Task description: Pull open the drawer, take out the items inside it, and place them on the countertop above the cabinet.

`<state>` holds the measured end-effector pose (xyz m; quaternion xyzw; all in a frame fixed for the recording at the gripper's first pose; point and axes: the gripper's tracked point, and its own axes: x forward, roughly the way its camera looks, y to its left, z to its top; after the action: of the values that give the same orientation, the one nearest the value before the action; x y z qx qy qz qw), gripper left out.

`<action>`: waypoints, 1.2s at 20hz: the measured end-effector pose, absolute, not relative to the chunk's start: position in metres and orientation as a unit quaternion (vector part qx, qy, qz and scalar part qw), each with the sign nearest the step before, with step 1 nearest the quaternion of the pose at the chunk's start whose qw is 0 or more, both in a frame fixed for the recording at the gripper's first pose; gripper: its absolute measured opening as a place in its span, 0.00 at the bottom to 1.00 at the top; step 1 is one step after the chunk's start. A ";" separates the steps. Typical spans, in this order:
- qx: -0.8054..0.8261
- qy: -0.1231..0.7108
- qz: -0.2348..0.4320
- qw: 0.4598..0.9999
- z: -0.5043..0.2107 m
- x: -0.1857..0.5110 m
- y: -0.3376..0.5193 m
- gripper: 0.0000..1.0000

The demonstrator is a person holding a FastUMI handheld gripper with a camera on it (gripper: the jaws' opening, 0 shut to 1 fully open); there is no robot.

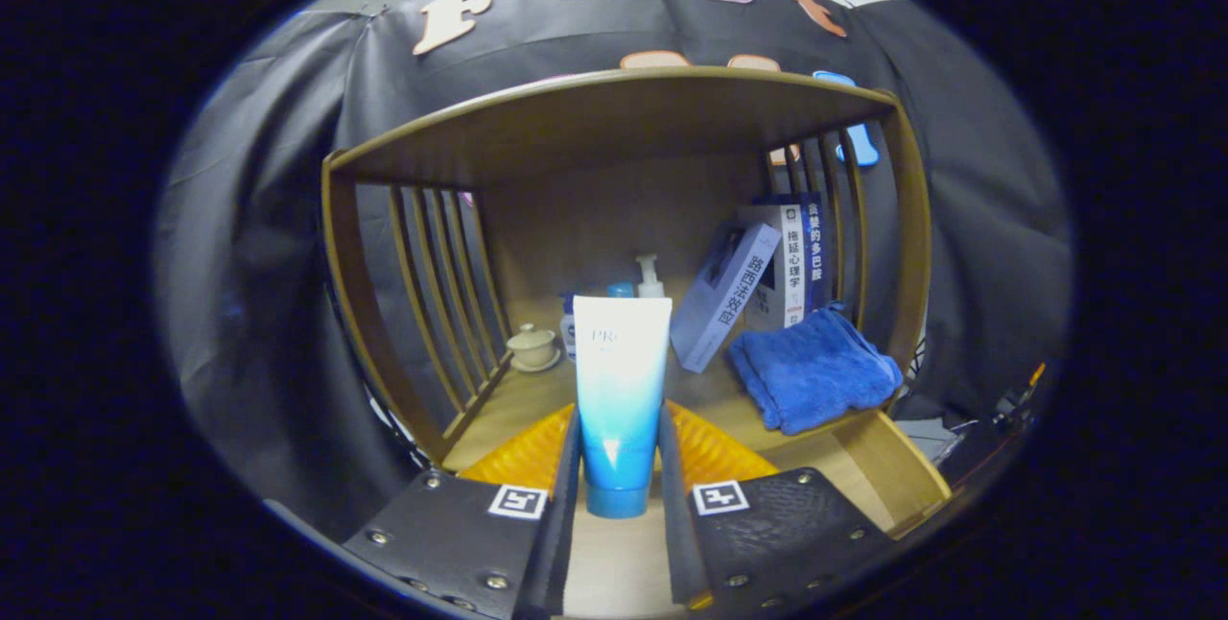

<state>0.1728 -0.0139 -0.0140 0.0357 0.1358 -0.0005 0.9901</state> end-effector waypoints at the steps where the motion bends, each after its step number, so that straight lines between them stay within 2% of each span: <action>1: 0.033 0.144 -0.005 0.989 -0.024 0.184 -0.014 0.41; 6: -0.007 0.218 -0.030 0.976 -0.089 0.234 -0.022 0.41; 10: 0.004 0.279 -0.025 0.960 -0.132 0.261 -0.016 0.41; 13: -0.026 0.294 -0.033 0.955 -0.146 0.274 -0.019 0.41; 15: -0.023 0.294 -0.039 0.955 -0.150 0.279 -0.020 0.46; 17: -0.018 0.285 -0.046 0.957 -0.144 0.282 -0.023 0.51; 21: -0.036 0.290 -0.043 0.955 -0.139 0.266 -0.027 1.00; 24: -0.060 0.254 -0.049 0.964 -0.120 0.253 -0.031 1.00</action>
<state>0.2526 -0.0312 -0.1201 -0.0603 0.2542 -0.0486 0.9641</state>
